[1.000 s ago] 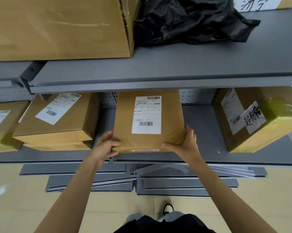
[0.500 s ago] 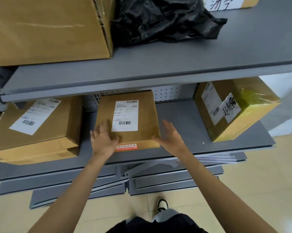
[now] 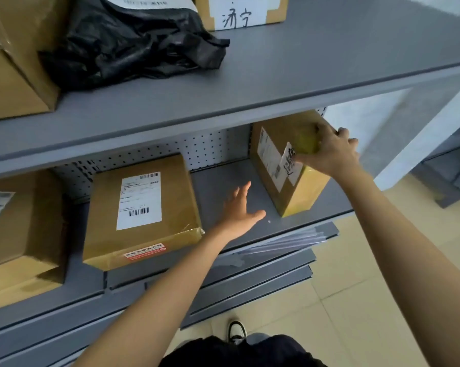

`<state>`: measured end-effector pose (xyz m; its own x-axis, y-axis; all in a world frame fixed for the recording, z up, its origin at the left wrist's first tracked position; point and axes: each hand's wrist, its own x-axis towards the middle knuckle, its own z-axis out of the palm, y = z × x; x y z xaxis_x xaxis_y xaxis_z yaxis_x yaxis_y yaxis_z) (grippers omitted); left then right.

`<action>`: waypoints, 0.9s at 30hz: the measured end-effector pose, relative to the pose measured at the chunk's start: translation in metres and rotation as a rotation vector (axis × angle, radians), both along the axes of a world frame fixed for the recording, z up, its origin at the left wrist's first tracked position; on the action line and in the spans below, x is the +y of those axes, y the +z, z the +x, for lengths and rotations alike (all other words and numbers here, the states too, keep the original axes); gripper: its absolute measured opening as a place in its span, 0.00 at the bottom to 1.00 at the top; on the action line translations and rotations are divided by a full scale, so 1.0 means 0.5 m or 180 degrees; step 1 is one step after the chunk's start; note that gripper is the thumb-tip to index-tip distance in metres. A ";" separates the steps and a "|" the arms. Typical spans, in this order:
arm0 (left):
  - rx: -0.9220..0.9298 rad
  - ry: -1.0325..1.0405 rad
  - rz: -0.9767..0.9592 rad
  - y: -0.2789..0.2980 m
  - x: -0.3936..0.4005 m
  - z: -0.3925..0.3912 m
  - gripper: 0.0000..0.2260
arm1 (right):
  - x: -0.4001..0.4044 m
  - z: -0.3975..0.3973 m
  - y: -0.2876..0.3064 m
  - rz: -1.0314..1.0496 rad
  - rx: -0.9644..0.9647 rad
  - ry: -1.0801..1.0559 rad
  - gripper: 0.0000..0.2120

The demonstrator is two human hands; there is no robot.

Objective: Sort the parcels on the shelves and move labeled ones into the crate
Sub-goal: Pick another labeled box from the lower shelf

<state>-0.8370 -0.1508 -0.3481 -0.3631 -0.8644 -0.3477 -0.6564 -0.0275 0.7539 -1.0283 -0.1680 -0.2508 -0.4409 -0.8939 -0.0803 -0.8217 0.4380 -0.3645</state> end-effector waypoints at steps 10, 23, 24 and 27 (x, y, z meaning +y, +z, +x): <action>0.1361 0.1421 0.0942 0.022 -0.027 0.037 0.52 | 0.087 -0.047 -0.053 -0.1088 -0.3092 -0.0542 0.28; 0.1484 0.1740 0.0529 0.000 0.005 0.149 0.52 | 0.136 -0.051 -0.167 -0.0341 -0.3487 0.0076 0.25; 0.1442 0.1737 0.0493 0.002 0.007 0.150 0.53 | 0.136 -0.050 -0.168 -0.0366 -0.3459 0.0071 0.25; 0.1326 0.1733 0.0453 0.004 0.009 0.153 0.55 | 0.147 -0.042 -0.174 -0.0357 -0.3417 0.0077 0.23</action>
